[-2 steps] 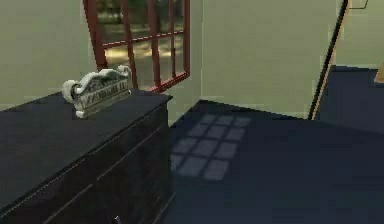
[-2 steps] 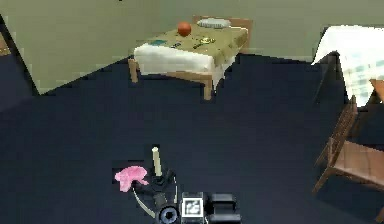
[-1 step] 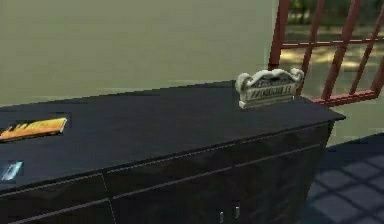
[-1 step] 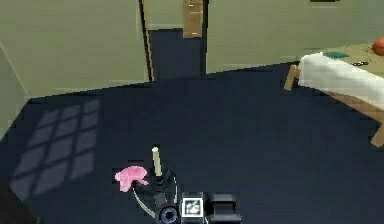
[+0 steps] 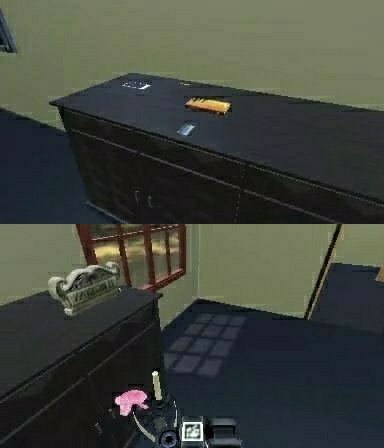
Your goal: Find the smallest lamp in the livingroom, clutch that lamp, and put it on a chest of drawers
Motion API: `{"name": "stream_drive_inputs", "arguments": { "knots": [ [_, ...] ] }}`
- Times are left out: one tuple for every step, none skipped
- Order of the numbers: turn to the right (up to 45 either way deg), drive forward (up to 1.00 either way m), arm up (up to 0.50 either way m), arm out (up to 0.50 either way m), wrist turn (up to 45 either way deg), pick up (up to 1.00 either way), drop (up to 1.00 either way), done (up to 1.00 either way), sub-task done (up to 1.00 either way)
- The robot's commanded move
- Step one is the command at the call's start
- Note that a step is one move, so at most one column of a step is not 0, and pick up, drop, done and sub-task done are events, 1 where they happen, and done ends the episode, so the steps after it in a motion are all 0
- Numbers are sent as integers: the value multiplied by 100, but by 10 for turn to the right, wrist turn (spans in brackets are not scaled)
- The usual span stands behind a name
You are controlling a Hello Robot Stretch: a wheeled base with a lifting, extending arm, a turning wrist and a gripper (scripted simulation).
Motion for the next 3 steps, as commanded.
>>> {"name": "stream_drive_inputs", "arguments": {
  "knots": [
    [-390, 0, 0, 0, 0, 0, 0, 0, 0],
    [450, 0, 0, 0, 0, 0, 0, 0, 0],
    [450, 0, 0, 0, 0, 0, 0, 0, 0]
  ]
}}
